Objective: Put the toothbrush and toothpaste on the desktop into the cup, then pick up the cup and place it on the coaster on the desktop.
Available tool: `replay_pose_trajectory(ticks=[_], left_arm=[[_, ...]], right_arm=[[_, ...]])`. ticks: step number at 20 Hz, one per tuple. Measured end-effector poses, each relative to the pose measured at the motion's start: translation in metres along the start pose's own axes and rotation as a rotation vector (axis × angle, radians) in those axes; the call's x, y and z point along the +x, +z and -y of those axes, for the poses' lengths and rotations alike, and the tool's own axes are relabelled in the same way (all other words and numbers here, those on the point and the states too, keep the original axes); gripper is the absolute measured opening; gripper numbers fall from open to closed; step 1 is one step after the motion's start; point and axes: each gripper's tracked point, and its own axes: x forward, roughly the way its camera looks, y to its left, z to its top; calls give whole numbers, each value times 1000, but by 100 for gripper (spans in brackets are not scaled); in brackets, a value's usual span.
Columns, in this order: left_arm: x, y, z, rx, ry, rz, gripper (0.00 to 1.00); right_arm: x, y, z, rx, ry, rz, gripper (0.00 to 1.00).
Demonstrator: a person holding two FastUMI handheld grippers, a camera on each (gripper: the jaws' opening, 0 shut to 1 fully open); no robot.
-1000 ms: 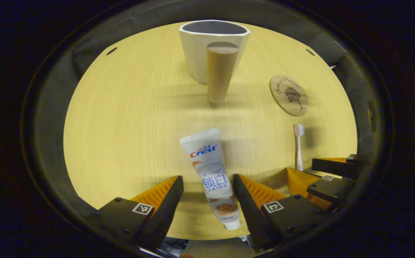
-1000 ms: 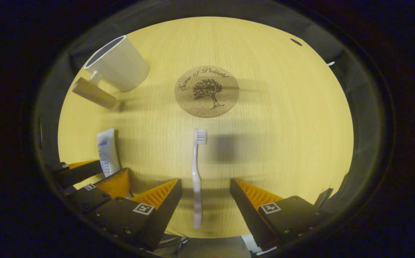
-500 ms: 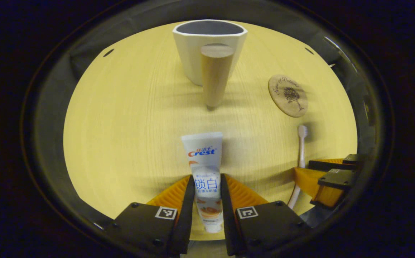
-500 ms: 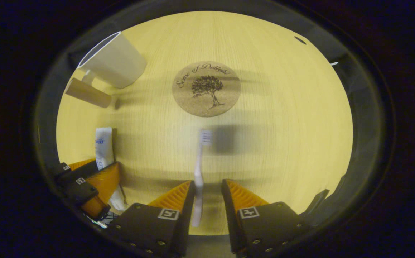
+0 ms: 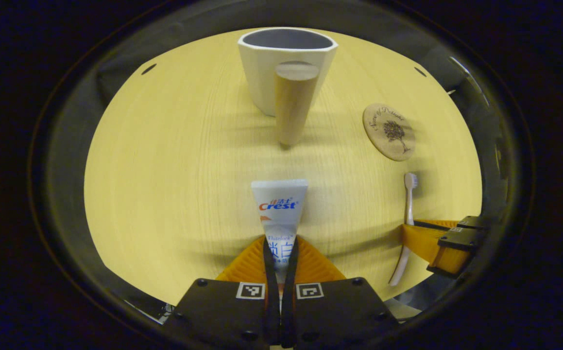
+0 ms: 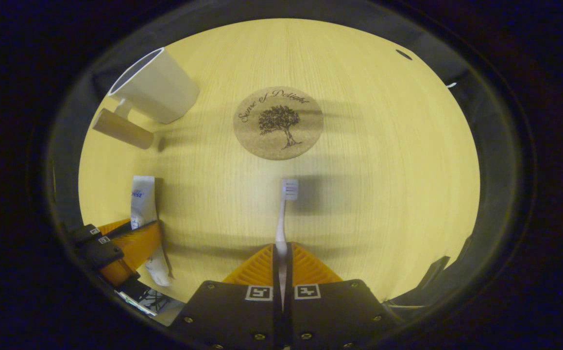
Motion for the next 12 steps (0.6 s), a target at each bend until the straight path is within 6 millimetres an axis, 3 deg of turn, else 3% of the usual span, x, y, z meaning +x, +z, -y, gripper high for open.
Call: replay_pose_trajectory(ticks=[4, 8, 12], left_arm=[[-8, -13, -15, -31, 3, -45, 7], [-32, -19, -37, -147, -16, -27, 8], [-65, -7, -57, -232, -20, 25, 8]], right_arm=[[0, 0, 0, -10, 14, -7, 2], [0, 1, 0, -25, 19, -2, 2], [1, 2, 0, -50, 21, 0, 2]])
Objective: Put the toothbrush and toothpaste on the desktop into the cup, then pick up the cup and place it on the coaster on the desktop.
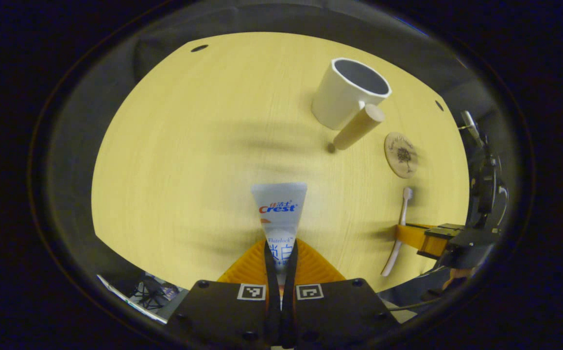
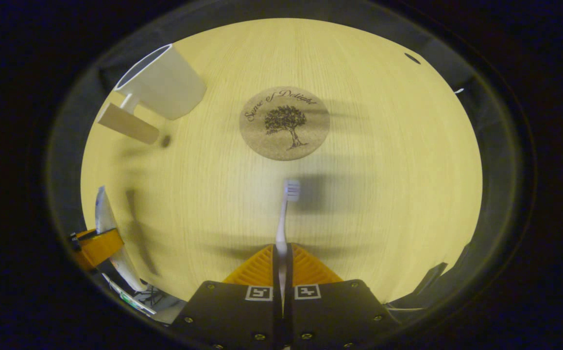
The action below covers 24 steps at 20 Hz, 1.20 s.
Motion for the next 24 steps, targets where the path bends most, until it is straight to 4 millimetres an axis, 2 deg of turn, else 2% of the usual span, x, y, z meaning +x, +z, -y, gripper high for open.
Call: replay_pose_trajectory(ticks=[3, 8, 13, 16, 19, 24], left_arm=[[-31, 15, -6, -27, -9, 55, 8], [-79, 59, 9, -44, -50, 166, 8], [-124, 122, 37, 1, -96, 284, 9], [-142, 167, 53, 33, -107, 344, 7], [-146, 202, 69, 70, -114, 371, 8], [-121, 243, 96, 145, -111, 377, 8]], right_arm=[[0, 0, 0, -12, 7, -2, 2], [0, 1, 1, -17, 17, 7, 2], [0, 1, 1, -12, 26, 16, 2], [1, 1, 1, -14, 23, 23, 2], [0, 1, 1, -13, 17, 34, 2], [1, 0, 1, -17, 13, 53, 2]])
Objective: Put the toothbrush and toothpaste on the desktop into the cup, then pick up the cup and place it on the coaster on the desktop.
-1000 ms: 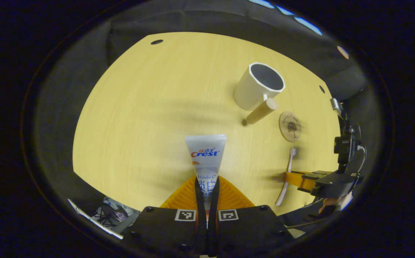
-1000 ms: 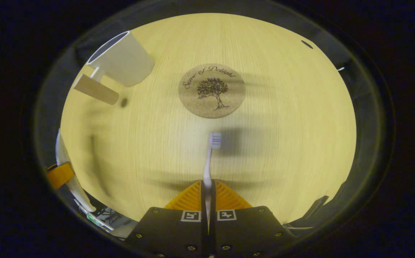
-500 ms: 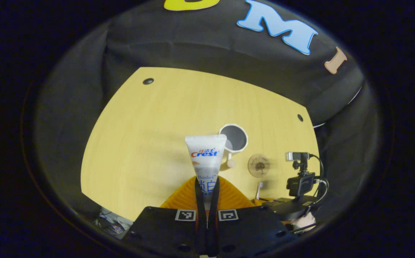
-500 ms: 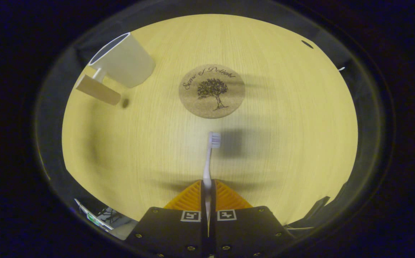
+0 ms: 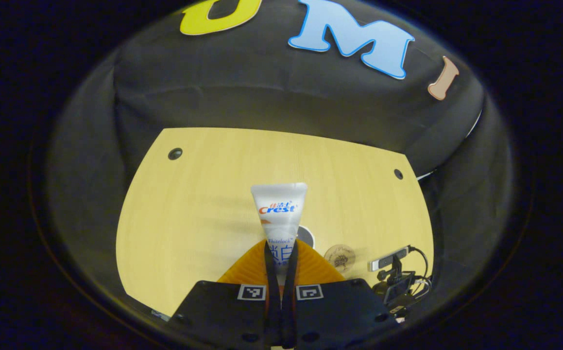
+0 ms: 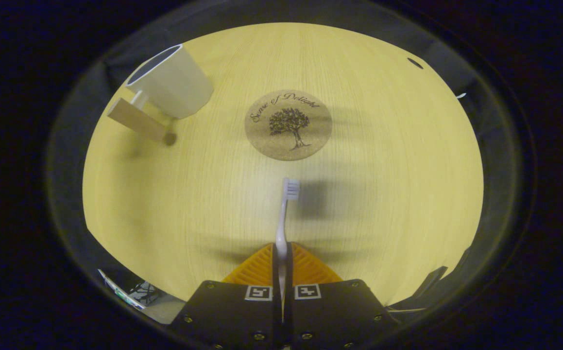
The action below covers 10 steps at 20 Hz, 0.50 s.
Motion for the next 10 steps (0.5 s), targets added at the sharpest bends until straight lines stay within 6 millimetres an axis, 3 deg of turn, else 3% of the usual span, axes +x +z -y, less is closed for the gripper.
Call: replay_pose_trajectory(ticks=[5, 10], left_arm=[[47, 23, 18, 34, -42, 43, 8], [93, 42, 21, 28, -50, 103, 8]], right_arm=[[0, -1, 1, 10, 4, 2, 3], [0, -3, 1, 5, 0, 12, 4]])
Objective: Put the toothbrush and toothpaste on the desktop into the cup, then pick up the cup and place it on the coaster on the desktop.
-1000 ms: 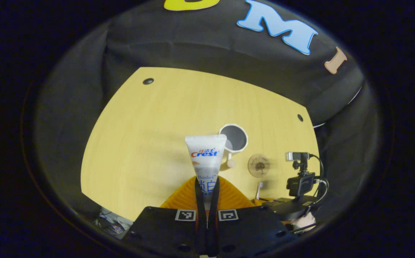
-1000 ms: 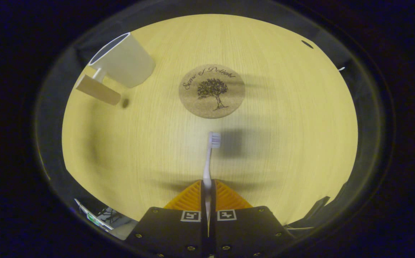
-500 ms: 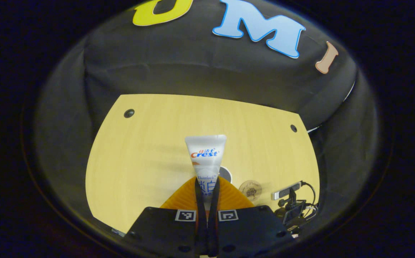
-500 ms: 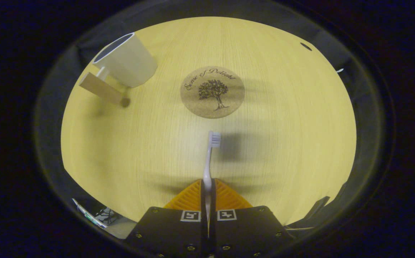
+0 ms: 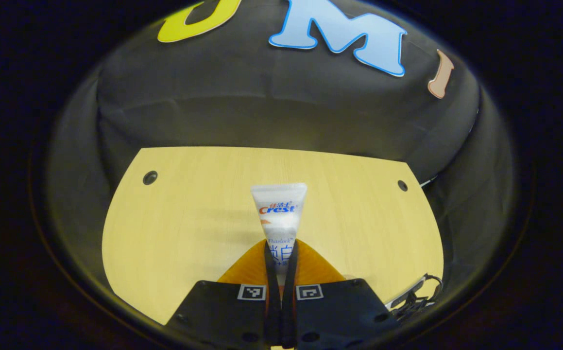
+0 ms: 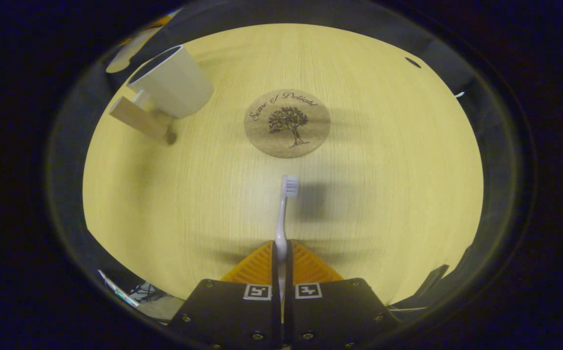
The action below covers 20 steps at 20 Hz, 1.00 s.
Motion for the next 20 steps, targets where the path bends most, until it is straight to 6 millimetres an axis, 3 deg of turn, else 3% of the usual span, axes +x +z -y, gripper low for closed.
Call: replay_pose_trajectory(ticks=[4, 15, 17, 20], left_arm=[[24, -6, -9, -5, 8, 38, 8], [26, -6, 0, 81, 3, 259, 8], [27, -17, -1, 67, 4, 258, 8], [32, -29, 0, 60, -3, 228, 18]], right_arm=[[0, 0, 1, 19, 11, -1, 3], [3, 3, 3, 51, 14, -20, 3], [3, 3, 3, 51, 13, -18, 3], [4, 2, 3, 53, 13, -15, 3]])
